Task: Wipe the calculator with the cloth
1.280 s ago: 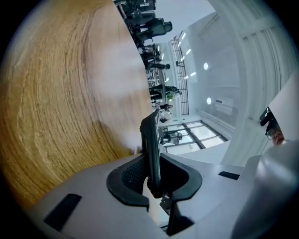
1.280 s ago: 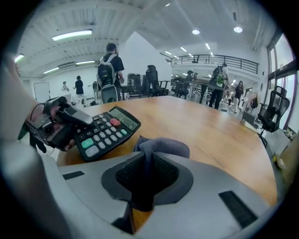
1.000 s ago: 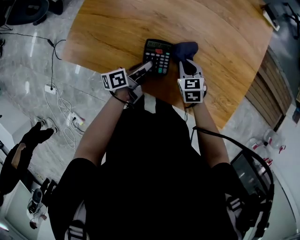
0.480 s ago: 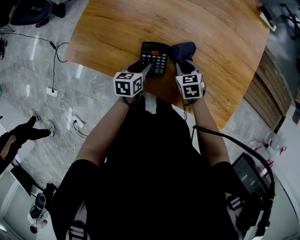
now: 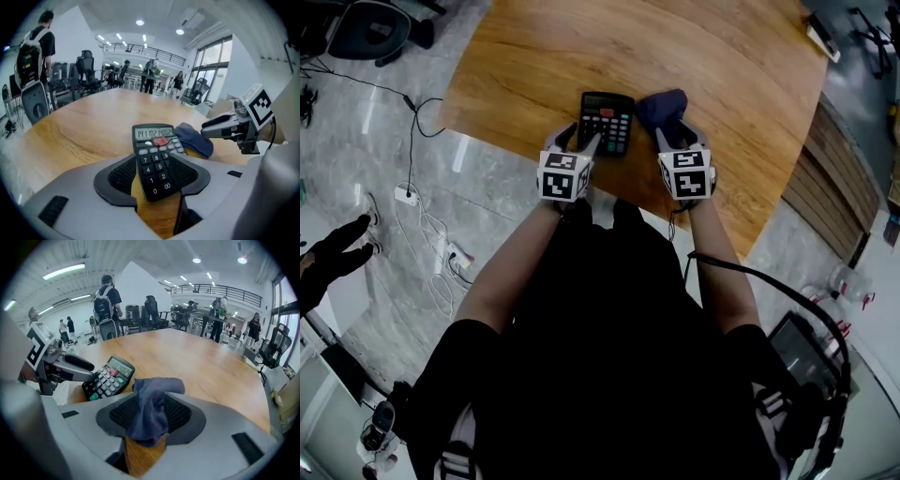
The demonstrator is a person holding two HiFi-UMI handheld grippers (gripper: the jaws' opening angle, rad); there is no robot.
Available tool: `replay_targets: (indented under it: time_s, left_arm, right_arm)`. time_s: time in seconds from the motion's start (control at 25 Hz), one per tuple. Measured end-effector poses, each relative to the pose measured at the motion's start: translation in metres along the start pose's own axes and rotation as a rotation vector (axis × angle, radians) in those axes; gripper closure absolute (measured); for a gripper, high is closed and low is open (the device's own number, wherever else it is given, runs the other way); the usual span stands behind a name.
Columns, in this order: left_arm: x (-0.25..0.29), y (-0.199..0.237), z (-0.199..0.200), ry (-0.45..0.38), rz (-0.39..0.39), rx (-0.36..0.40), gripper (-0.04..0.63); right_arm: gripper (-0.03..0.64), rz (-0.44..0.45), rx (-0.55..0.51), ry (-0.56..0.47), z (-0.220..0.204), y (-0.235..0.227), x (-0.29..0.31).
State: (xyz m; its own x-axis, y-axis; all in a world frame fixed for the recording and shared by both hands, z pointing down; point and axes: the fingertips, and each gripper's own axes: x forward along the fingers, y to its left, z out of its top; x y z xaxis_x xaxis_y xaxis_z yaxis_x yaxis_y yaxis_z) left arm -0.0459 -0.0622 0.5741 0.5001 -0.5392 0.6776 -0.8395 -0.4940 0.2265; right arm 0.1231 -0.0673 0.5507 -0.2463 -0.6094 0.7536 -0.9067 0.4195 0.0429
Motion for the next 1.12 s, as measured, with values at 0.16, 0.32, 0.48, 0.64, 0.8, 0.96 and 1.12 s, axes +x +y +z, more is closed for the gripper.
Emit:
replay_targets:
  time_s: [0.16, 0.32, 0.48, 0.64, 0.8, 0.96, 1.12]
  left_arm:
    - [-0.028, -0.013, 0.043, -0.149, -0.013, 0.084, 0.382]
    - [-0.070, -0.027, 0.090, -0.312, -0.032, 0.101, 0.465]
    - [-0.114, -0.040, 0.128, -0.448, -0.047, 0.117, 0.578]
    - [-0.142, -0.048, 0.148, -0.540, -0.033, 0.148, 0.588]
    - [-0.148, -0.039, 0.151, -0.566, 0.038, 0.157, 0.588]
    - [-0.150, -0.037, 0.159, -0.573, 0.017, 0.172, 0.588]
    - [-0.148, -0.046, 0.163, -0.572, -0.020, 0.204, 0.588]
  right_arm:
    - [0.489, -0.024, 0.014, -0.086, 0.030, -0.006, -0.028]
    - [0.491, -0.052, 0.018, -0.232, 0.075, 0.005, -0.065]
    - [0.536, -0.039, 0.019, -0.437, 0.125, 0.032, -0.108]
    - [0.600, -0.031, 0.014, -0.572, 0.152, 0.055, -0.136]
    - [0.601, -0.019, 0.006, -0.624, 0.154, 0.073, -0.149]
    - [0.601, -0.030, 0.003, -0.624, 0.149, 0.074, -0.149]
    - [0.601, -0.050, 0.024, -0.613, 0.149, 0.065, -0.150]
